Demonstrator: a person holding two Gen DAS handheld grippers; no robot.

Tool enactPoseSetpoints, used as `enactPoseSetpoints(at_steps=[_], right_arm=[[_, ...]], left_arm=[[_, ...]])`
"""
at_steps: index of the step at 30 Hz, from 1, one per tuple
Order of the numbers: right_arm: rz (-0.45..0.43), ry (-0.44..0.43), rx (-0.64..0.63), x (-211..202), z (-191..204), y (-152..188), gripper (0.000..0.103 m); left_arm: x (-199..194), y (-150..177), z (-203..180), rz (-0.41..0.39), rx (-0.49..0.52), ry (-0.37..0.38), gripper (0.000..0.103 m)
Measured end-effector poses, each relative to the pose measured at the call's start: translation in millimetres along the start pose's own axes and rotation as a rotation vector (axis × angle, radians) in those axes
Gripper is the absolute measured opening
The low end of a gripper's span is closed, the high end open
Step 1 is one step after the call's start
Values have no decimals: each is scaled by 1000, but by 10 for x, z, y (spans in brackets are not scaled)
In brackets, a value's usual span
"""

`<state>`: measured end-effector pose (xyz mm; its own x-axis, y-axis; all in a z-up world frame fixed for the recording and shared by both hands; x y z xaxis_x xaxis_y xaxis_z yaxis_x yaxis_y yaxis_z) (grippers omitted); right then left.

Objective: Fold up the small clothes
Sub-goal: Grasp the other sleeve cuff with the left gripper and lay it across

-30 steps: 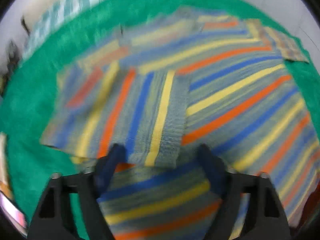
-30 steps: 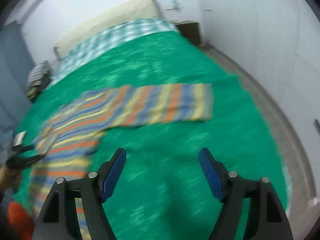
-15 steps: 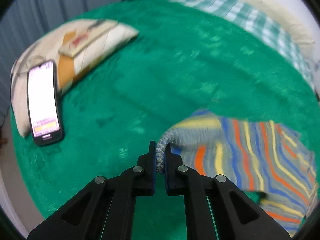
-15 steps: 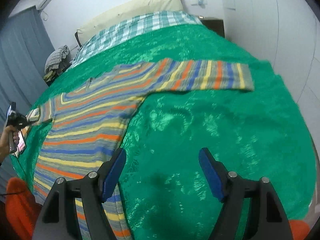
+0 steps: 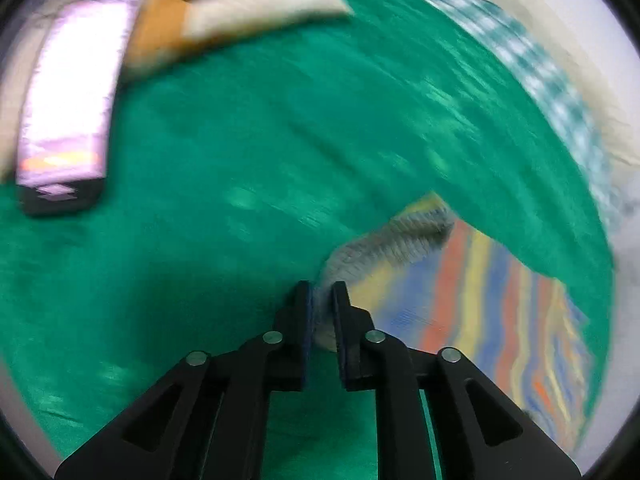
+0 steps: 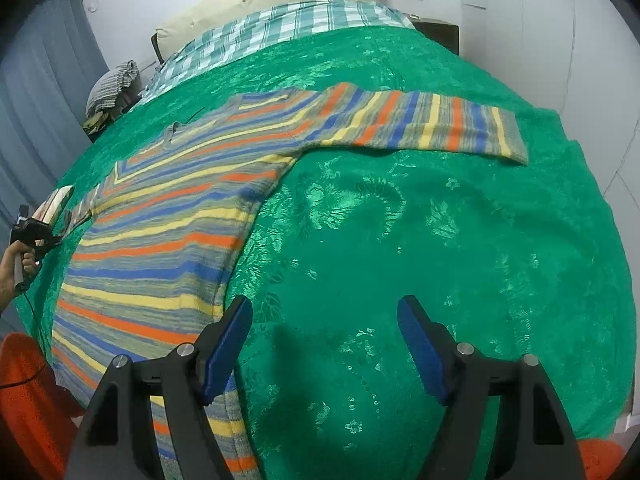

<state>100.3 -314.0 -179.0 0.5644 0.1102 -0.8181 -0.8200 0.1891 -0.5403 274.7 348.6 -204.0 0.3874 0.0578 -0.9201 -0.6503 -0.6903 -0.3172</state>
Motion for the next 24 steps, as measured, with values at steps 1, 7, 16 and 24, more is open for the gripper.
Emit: enactPoseSetpoints(at_steps=[1, 7, 16, 24], right_arm=[[-1, 2, 0, -4, -6, -1, 75], [-39, 26, -9, -90, 2, -32, 75], [-51, 150, 13, -27, -152, -111, 75], [54, 233, 133, 294, -368, 0, 80]], left_arm=[[-33, -37, 82, -17, -11, -27, 16], [-364, 275, -167, -79, 199, 84, 64], [-31, 1064, -1438, -93, 788, 212, 103], [235, 1110, -1443, -179, 852, 172, 103]])
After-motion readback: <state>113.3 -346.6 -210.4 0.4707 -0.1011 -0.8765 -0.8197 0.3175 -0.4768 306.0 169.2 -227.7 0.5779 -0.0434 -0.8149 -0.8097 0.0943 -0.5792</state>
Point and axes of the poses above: each gripper's, at about its wrist camera, not at the fingertips, and x roughly the way its jaws point, z to its left, y to its underside, the point moved 6 cm from there along x, roughly the way its jaws point, and after that the axes turned 2 degrees about z, right-handed, at the moved point
